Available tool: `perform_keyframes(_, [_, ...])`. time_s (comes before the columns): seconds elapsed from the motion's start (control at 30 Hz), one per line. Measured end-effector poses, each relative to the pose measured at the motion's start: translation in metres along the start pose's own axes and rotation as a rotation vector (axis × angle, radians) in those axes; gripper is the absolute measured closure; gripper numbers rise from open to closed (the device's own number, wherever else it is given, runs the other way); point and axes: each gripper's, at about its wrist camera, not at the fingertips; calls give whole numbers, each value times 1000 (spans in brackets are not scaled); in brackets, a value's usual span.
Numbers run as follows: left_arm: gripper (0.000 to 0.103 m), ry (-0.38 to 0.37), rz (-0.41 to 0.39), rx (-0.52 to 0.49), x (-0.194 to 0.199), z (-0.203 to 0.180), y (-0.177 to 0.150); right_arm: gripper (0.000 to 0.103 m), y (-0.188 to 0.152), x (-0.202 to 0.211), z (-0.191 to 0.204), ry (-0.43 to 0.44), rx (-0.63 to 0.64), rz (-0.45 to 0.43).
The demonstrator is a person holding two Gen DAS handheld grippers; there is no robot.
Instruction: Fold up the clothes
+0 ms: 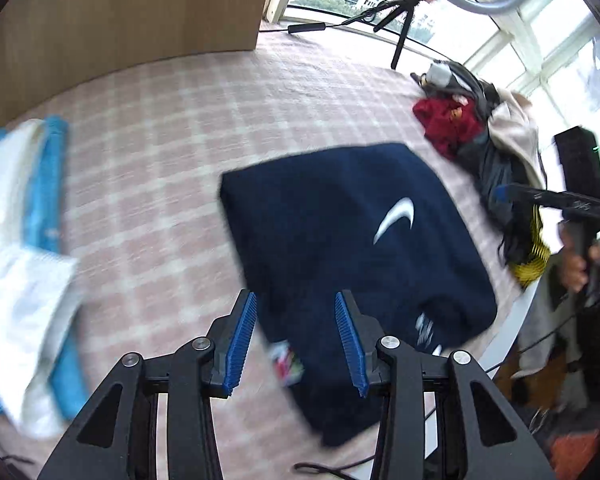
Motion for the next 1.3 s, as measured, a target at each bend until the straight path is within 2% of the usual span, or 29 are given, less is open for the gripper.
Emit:
perform_keyframes(0.13, [65,33,63,-20,-26,-5,6,70,25,-26,-23,-2,-54,43])
perform_keyframes(0.23, [64,40,94,-18,-24,-1,-10,70,3,-19,-29,2,-58,80])
perform_keyframes(0.4, [64,24,195,15,-15,-5,-69,69,-33,-11,-38,12,-76,138])
perform_keyframes(0.47, [63,10,217,16,-11,-13,-89,66,-48,-12,-42,18,-95,158])
perform_keyframes(0.5, [63,1,228,16,-8,-16,-99,61,-55,-12,-45,21,-104,167])
perform_keyframes(0.6, [63,-26,247,37,-12,-21,-116,59,-78,-13,-51,31,-133,197])
perform_keyframes(0.77, [65,-44,257,70,-24,-26,-122,59,-101,-19,-55,39,-152,233])
perform_keyframes(0.97, [67,-63,234,59,-19,-32,-119,59,-104,-27,-48,57,-123,262])
perform_keyframes(1.1, [71,-42,253,15,-23,-41,-117,59,-103,-34,-44,66,-121,285])
perform_keyframes(1.3, [68,-56,280,16,-31,-41,-114,59,-96,-36,-36,110,-124,300])
Point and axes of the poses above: each gripper's, at about its wrist camera, not at the fingertips, and x roughly against the way its jaws point, z to its left, y to its top, and after that the axes turned 1 degree about -z, right-handed
